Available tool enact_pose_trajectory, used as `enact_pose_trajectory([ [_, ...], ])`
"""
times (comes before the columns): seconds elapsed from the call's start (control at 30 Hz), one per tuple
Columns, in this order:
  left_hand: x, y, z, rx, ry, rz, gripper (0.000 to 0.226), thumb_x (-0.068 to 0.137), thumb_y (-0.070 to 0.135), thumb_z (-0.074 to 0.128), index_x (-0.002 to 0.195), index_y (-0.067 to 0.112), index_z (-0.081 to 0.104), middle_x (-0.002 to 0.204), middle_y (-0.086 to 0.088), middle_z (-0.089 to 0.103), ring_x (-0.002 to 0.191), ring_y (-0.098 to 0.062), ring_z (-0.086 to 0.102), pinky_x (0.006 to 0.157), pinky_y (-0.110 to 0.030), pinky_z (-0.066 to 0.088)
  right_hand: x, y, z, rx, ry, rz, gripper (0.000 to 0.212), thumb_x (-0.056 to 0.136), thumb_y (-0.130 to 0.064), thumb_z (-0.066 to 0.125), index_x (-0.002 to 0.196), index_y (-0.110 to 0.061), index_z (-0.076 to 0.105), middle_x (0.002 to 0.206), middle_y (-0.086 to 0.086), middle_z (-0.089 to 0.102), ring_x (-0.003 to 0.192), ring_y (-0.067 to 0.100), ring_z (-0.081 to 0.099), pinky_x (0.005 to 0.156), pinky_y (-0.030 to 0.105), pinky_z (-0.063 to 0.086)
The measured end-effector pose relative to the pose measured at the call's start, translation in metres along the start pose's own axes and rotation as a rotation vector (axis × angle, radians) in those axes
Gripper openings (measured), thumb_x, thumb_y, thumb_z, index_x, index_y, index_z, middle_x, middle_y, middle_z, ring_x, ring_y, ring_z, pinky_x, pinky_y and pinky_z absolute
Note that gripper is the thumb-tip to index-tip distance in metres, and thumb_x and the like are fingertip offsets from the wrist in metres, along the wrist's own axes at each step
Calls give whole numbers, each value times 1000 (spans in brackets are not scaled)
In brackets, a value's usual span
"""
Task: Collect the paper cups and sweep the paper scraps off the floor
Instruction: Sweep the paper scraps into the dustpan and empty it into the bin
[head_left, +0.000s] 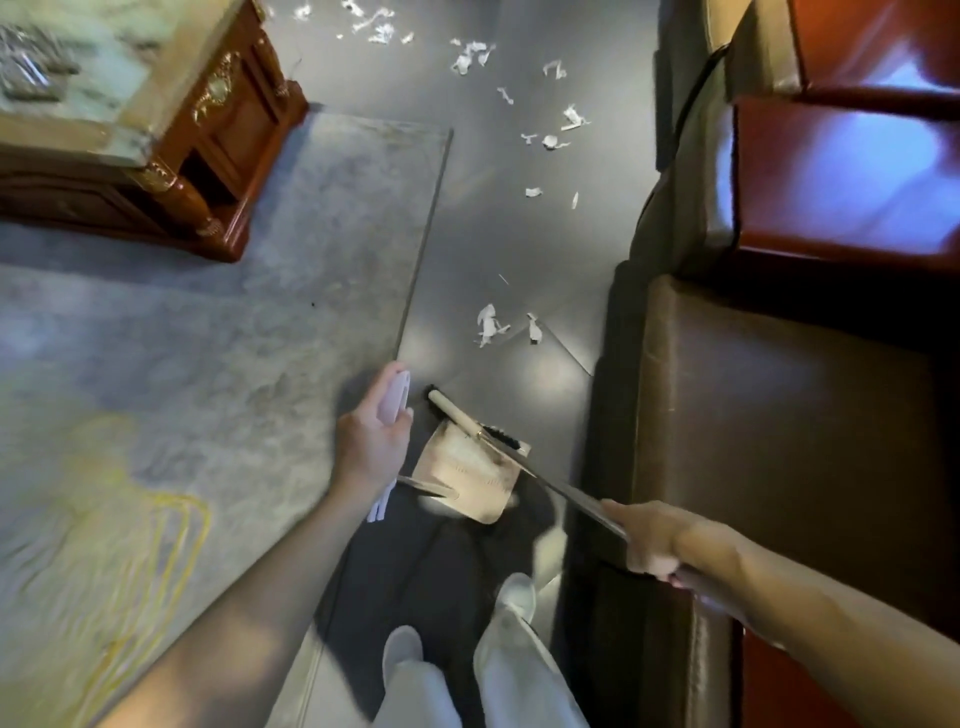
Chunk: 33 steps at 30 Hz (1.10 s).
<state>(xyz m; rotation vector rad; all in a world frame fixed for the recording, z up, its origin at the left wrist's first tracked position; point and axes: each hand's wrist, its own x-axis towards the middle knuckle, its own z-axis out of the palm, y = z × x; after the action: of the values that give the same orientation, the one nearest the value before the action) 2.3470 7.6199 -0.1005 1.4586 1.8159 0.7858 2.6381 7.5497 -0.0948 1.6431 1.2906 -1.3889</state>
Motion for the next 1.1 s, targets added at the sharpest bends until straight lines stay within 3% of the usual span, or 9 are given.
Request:
enact_pose_trajectory([
  [0.07,3,2,0,3,-3,16,48,87,2,59,127,28,57,116,18,56,105,-1,53,85,-5,35,-14,17,-11,-45,-6,-14,86,91,-6,54,151,-41,4,100,5,55,57,9,58,46,16,47],
  [0.2,7,6,1,19,9,-18,48,87,4,59,128,29,56,116,20,55,104,-2,52,86,-9,35,-35,29,-35,-126,15,-35,88,92,-10,56,151,-39,-1,104,6,59,70,15,68,60,22,58],
  [0.33,25,16,9,28,-5,16,48,88,4,59,131,25,55,125,7,61,113,-14,55,88,-10,35,-37,25,-66,-94,90,-66,92,89,-7,59,152,-37,-2,92,2,52,48,11,60,42,13,45],
  [0.43,44,23,12,31,0,30,49,88,4,58,132,24,54,125,1,62,110,-20,58,84,-13,38,-27,18,-93,-92,159,-64,95,86,-4,61,152,-34,-1,95,4,58,47,11,59,39,12,41],
  [0.53,68,28,12,45,-5,36,48,88,5,57,132,26,54,116,6,62,102,-19,59,80,-17,41,-7,8,-118,15,224,-43,89,89,-8,61,153,-32,4,85,8,62,38,8,55,38,15,42],
  [0.63,98,31,11,56,-7,52,48,88,6,57,131,28,54,108,14,56,97,-16,57,76,-11,37,16,-10,-147,74,298,6,85,89,-6,58,153,-28,8,86,8,53,51,13,58,37,17,42],
  [0.8,155,36,8,74,-13,15,48,89,7,57,129,33,54,103,2,63,88,-29,62,79,-38,54,57,-41,-198,62,350,83,69,89,-5,56,149,-19,25,88,7,52,63,15,59,36,18,41],
  [0.93,186,39,14,26,24,4,48,88,4,58,129,30,55,101,10,57,83,-26,60,77,-41,55,89,-70,-226,48,310,127,64,90,-2,56,147,-14,29,89,9,53,59,13,56,35,17,39],
  [1.1,192,40,21,7,-8,-2,50,86,6,59,119,44,53,92,5,62,66,-23,61,63,-44,56,96,-98,-233,-60,204,70,77,89,1,57,152,-15,17,99,12,56,63,14,57,43,19,45],
])
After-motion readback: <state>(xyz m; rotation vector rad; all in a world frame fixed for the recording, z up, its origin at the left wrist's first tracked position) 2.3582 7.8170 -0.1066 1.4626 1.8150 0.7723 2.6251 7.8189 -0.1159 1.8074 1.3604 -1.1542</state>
